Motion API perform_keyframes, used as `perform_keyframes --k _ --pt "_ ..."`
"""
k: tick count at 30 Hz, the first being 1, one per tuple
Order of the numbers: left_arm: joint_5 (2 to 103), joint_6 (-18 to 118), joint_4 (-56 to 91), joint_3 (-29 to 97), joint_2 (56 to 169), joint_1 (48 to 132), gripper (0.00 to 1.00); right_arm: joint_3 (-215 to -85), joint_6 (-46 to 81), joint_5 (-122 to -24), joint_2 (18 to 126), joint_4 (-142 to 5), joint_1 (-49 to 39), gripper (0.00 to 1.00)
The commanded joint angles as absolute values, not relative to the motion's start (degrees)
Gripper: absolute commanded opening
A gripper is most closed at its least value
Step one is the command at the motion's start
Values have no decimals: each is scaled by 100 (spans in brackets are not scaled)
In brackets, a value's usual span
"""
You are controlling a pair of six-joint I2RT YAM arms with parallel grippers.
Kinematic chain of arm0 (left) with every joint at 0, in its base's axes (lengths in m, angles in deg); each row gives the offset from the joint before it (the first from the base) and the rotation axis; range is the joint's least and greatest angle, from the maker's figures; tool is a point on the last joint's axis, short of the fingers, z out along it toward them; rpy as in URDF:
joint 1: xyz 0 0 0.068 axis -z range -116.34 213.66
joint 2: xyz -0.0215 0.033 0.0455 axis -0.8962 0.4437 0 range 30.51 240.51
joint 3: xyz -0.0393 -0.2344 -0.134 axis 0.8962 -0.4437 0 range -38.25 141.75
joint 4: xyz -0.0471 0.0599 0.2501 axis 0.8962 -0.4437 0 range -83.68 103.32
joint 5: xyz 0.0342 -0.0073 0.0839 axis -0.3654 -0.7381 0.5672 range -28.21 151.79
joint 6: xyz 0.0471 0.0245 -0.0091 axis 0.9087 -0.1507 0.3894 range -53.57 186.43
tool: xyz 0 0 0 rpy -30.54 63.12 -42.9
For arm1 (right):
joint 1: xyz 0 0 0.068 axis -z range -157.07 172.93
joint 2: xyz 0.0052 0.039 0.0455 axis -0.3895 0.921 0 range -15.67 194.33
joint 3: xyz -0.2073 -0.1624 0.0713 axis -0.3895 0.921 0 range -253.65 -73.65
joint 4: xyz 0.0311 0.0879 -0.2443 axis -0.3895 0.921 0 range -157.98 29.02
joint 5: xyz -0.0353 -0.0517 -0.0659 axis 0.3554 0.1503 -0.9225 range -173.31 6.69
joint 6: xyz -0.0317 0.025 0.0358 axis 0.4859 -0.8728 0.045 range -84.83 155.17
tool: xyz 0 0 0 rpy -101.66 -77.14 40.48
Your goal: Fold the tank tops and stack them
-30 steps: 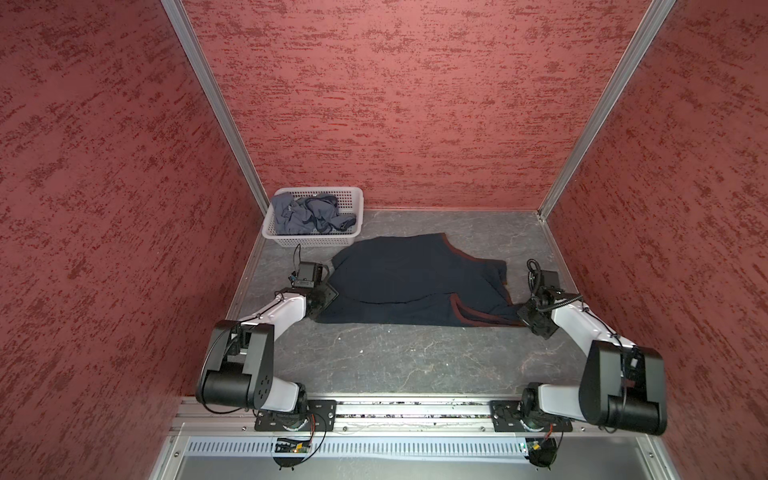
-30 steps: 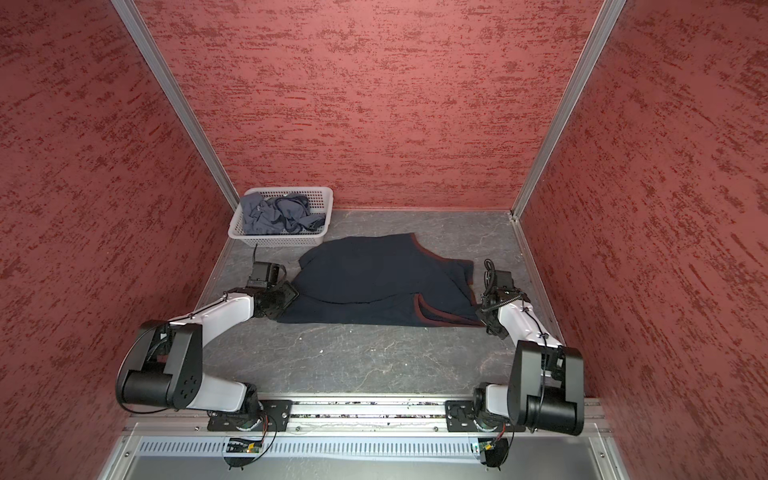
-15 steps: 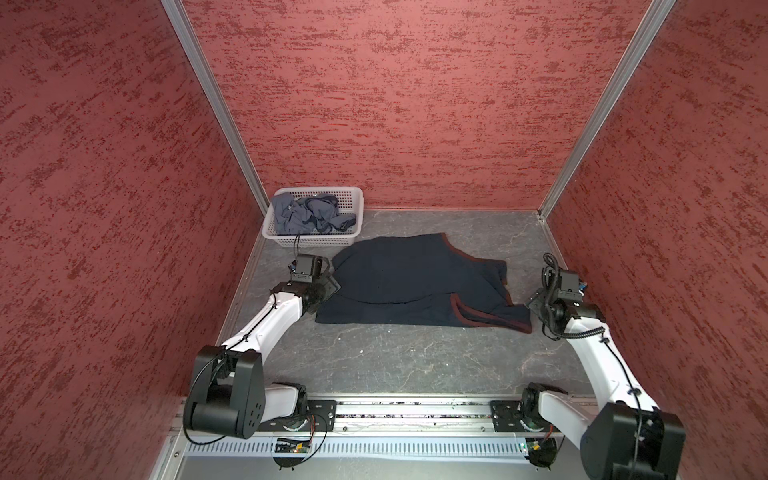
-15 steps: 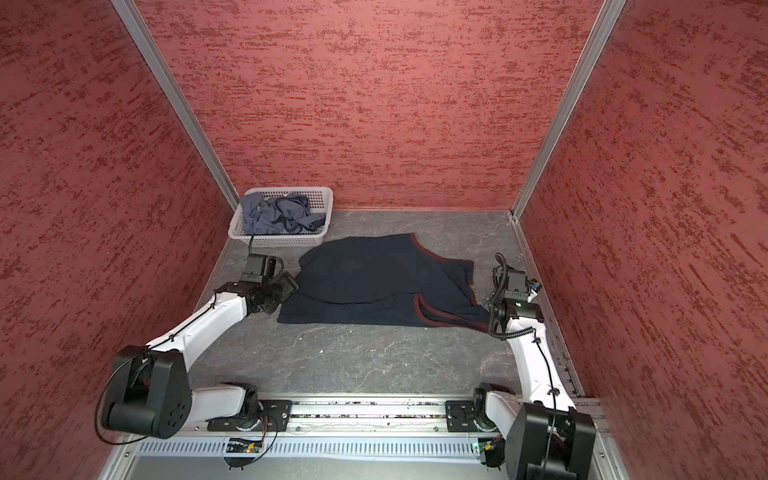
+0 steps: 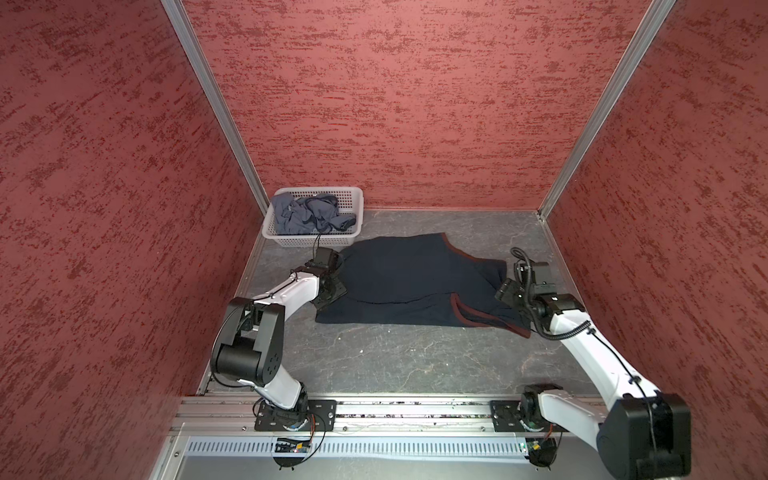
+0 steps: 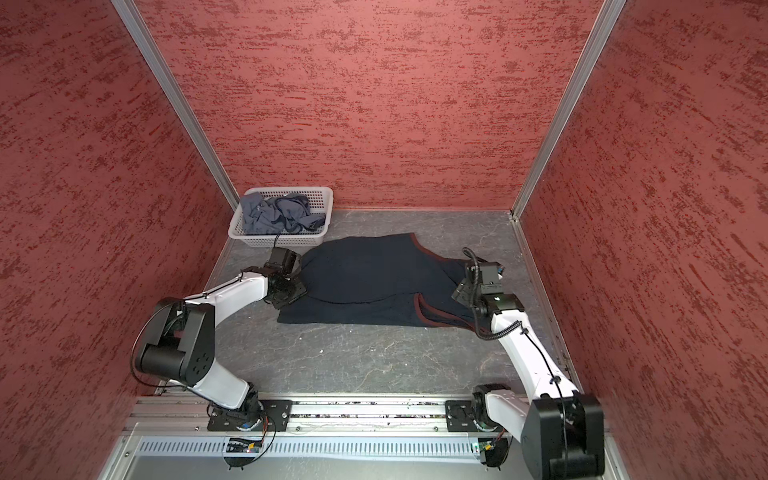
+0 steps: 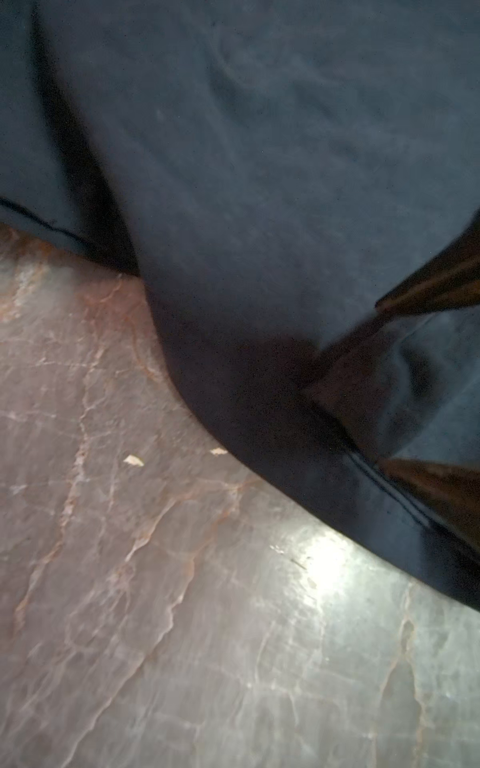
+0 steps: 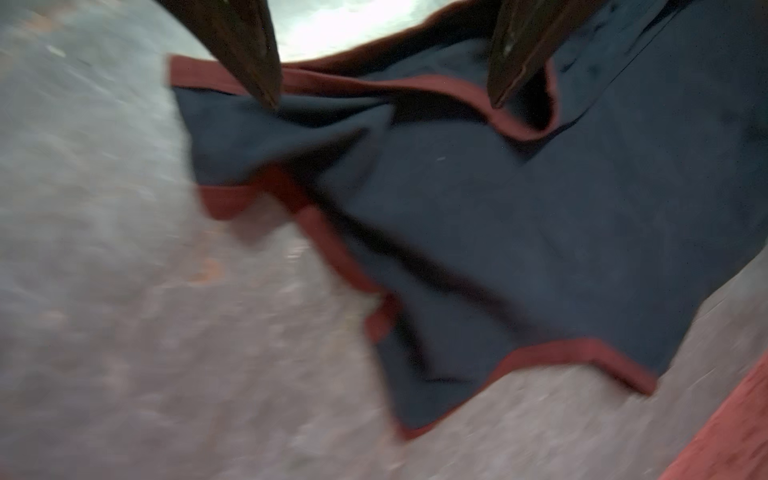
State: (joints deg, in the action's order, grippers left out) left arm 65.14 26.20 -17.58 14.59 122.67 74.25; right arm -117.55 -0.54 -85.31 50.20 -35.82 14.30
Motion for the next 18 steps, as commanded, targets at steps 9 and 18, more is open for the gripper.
perform_keyframes --k 9,18 --pt "6526 2671 -1648 1599 12598 7196 31 -12531 -281 -7672 6971 -4915 113 69" --pt "6487 2671 -1638 1598 12487 7140 17 -12828 -238 -7724 7744 -5054 78 58"
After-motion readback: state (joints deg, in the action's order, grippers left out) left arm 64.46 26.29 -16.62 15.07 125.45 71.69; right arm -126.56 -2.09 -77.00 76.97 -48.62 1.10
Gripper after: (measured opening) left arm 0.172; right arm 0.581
